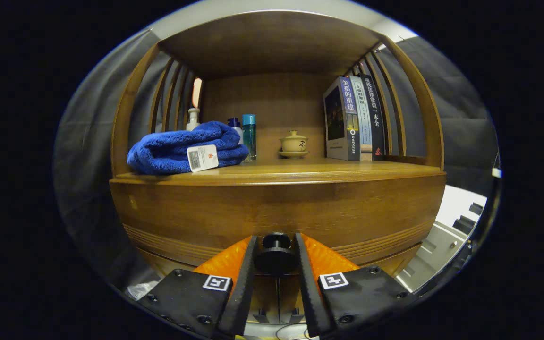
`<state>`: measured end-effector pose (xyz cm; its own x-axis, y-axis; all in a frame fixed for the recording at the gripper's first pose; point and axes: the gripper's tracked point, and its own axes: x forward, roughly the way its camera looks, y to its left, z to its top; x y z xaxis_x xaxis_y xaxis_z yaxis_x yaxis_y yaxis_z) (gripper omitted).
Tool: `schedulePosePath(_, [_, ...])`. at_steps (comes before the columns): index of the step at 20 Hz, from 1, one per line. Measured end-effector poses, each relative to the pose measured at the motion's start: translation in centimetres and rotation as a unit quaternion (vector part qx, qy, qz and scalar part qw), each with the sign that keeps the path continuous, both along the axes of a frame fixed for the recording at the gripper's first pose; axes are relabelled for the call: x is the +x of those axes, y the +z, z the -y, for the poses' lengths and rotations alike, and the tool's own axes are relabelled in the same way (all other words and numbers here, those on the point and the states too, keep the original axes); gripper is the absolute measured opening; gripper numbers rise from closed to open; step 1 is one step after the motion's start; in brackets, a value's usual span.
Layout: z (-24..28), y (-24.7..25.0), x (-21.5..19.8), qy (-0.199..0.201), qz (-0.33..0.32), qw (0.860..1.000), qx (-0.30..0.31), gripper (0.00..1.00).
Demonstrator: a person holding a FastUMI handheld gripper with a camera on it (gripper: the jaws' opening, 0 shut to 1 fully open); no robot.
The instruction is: Pull open the drawer, take out the items inside it, and place them on the countertop above the cabinet.
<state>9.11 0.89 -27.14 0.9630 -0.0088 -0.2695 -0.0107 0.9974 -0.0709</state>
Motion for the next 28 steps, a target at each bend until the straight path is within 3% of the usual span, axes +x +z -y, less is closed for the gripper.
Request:
schedulePosePath(13, [0.0, -0.2, -1.5, 0.01, -0.028, 0.999, 0.029, 0.39])
schedulePosePath(23, [-0.1, 0.7, -8.2, 0.044, -0.063, 0.997, 0.029, 0.39])
schedulePosePath(28, [-0.1, 1.1, -11.5, 0.029, -0.068, 0.996, 0.044, 0.39])
